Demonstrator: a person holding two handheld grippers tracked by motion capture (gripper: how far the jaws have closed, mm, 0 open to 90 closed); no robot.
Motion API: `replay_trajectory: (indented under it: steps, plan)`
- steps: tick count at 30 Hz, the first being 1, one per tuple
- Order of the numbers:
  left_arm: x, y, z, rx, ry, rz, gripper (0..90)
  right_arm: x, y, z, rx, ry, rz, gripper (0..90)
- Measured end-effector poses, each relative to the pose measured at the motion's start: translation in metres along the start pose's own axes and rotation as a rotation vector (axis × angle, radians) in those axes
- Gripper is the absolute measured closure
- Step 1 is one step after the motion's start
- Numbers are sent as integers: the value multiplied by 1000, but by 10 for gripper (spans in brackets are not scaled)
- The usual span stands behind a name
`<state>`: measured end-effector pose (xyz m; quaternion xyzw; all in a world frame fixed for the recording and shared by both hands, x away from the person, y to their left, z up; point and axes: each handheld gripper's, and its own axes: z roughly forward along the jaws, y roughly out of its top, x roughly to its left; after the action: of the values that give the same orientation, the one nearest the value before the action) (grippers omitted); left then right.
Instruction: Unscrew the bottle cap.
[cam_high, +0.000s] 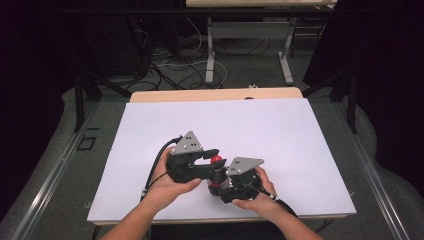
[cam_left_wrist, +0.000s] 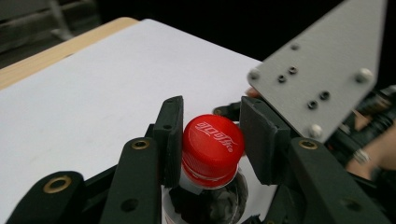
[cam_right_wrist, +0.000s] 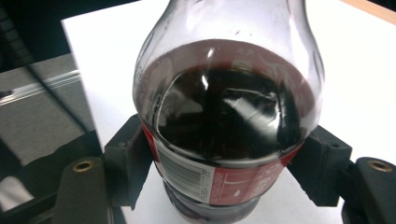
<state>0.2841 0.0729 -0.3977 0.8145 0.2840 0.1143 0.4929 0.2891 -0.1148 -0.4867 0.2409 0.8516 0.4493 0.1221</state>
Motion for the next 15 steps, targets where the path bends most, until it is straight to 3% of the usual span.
replay_trajectory:
  steps: [5, 13, 15]
  plan:
    - [-8, -1, 4, -24, 69, -53, 612, -1, -1, 0, 1, -19, 11, 290]
    - [-10, 6, 3, -39, 99, -67, 613, -3, -1, 0, -8, -47, 29, 290]
    - [-9, 8, 2, -38, 86, -64, 613, -3, -2, 1, -5, -50, 26, 289]
